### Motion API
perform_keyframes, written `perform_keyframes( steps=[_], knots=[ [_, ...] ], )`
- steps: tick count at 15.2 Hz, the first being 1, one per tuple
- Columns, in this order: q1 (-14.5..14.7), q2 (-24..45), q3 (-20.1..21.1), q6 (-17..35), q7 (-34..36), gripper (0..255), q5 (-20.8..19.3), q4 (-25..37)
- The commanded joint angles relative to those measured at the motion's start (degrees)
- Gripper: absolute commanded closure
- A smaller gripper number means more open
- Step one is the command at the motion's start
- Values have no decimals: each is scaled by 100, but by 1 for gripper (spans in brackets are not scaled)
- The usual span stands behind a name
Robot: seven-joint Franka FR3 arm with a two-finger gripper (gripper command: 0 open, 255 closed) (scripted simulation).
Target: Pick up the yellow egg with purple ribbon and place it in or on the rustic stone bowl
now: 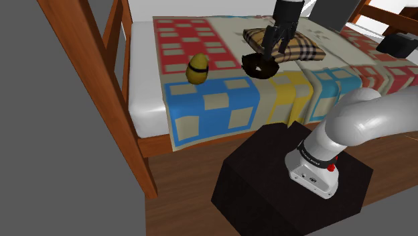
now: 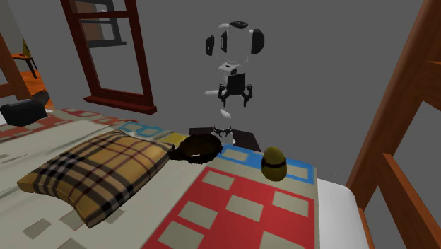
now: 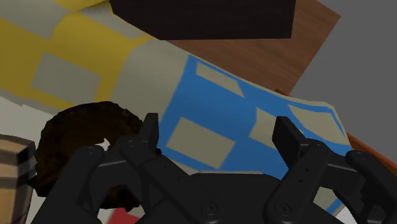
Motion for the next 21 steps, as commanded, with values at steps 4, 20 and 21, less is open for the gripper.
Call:
perform_keyframes(
  steps=[4, 20, 21],
  knots=[
    [101, 730, 60, 300, -265, 0, -93, 407],
    [601, 4384, 638, 783, -1318, 0, -836, 3443],
    [645, 4609, 680, 756, -1369, 0, -905, 3682]
  ],
)
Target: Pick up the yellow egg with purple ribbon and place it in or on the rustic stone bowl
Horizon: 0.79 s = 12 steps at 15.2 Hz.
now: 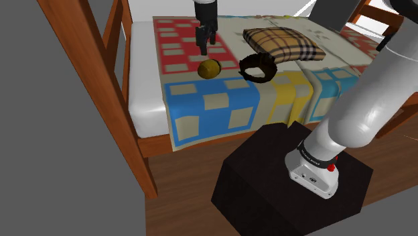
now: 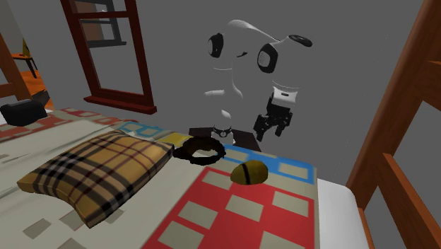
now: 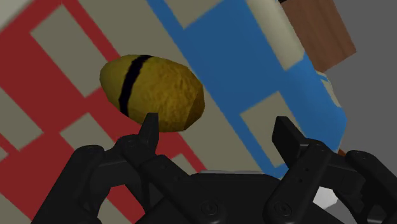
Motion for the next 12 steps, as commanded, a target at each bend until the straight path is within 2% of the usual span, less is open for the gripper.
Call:
perform_keyframes(
  steps=[1, 3, 12],
  knots=[
    [83, 448, 76, -70, -124, 0, -140, 492],
    [169, 819, 138, -140, -207, 0, -262, 909],
    [125, 775, 107, 453, -194, 0, -271, 275]
  ],
)
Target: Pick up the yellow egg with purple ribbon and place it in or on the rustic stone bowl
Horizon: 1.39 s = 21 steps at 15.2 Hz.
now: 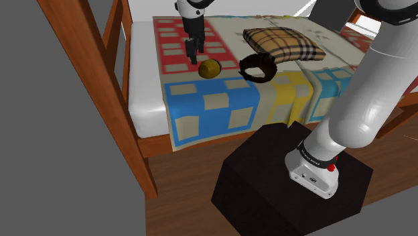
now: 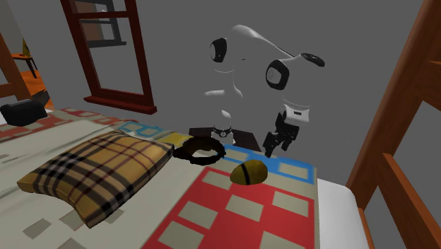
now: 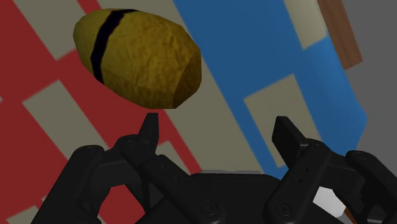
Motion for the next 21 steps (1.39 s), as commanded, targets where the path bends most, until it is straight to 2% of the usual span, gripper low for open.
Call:
perform_keyframes(
  steps=[1, 6, 7, 16, 17, 19, 21],
  knots=[
    [-1, 0, -1, 38, 3, 0, -2, -35],
    [-1, 0, -1, 36, 3, 0, -2, -33],
    [-1, 0, -1, 36, 3, 255, -2, -33],
    [-1, 0, -1, 36, 3, 255, -2, -33],
    [-1, 0, -1, 36, 3, 0, -2, -33],
    [-395, -722, -96, 862, -1479, 0, 639, -1010],
    [-687, -1192, -328, 1430, -3157, 0, 1417, -1695]
  ],
)
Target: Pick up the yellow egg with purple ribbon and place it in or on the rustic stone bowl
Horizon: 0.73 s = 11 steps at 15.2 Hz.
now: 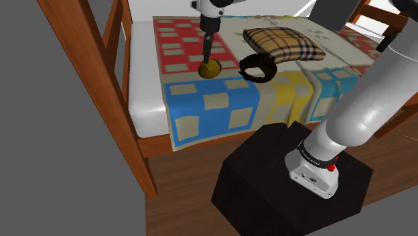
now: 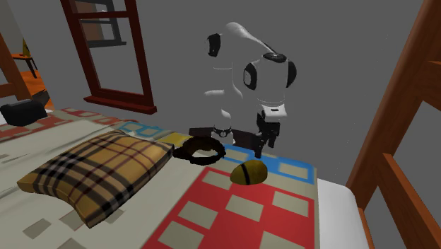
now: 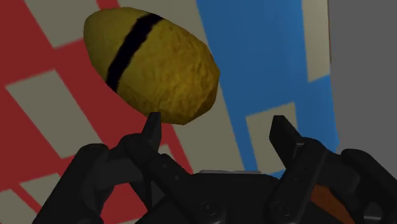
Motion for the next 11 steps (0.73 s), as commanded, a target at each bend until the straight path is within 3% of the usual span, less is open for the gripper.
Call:
perform_keyframes(
  steps=[1, 3, 5, 8, 11],
  knots=[
    [-253, -388, -263, 490, -1867, 0, 833, -601],
    [-424, -443, -638, 596, -3683, 0, 1677, -845],
    [-606, -221, -1004, 385, -5464, 0, 2463, -793],
    [-997, 586, -1374, -434, -7857, 0, 3386, -194],
    [-1504, 1839, -1437, -1618, -9740, 0, 3922, 979]
  ],
)
